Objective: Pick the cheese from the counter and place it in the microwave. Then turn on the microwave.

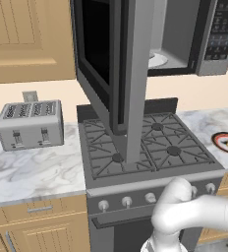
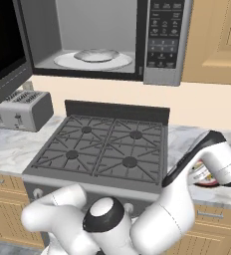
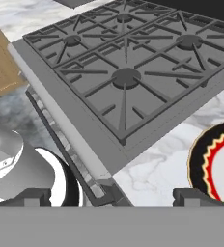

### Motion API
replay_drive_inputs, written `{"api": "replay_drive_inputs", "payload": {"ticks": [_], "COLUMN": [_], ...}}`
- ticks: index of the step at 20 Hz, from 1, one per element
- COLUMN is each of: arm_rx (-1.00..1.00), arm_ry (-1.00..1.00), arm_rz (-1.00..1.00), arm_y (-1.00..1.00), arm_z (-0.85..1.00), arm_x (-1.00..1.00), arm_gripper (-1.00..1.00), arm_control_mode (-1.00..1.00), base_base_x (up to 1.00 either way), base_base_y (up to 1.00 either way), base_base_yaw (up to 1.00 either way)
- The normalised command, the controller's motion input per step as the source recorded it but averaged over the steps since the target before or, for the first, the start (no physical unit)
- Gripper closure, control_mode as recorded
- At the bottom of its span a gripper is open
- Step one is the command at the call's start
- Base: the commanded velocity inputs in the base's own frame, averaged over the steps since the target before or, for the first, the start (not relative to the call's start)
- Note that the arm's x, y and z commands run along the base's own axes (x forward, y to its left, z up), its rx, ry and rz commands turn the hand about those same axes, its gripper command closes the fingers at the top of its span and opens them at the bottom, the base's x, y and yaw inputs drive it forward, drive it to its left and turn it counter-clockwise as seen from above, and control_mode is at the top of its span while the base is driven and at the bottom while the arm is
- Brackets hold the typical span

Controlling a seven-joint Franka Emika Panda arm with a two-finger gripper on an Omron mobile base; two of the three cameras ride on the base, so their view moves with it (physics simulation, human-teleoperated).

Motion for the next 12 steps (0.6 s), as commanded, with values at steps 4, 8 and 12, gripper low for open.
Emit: {"api": "replay_drive_inputs", "payload": {"ticks": [4, 8, 12], "arm_rx": [-0.07, -0.07, -0.06], "arm_ry": [-0.05, -0.06, -0.05], "arm_rz": [-0.11, -0.08, -0.06], "arm_y": [0.0, 0.0, 0.0], "arm_z": [-0.3, -0.26, -0.06], "arm_x": [0.01, 0.03, 0.2], "arm_gripper": [-1.0, -1.0, -1.0], "arm_control_mode": [-1.0, -1.0, -1.0], "base_base_x": [0.0, 0.0, 0.0], "base_base_y": [0.0, 0.0, 0.0], "base_base_yaw": [0.0, 0.0, 0.0]}}
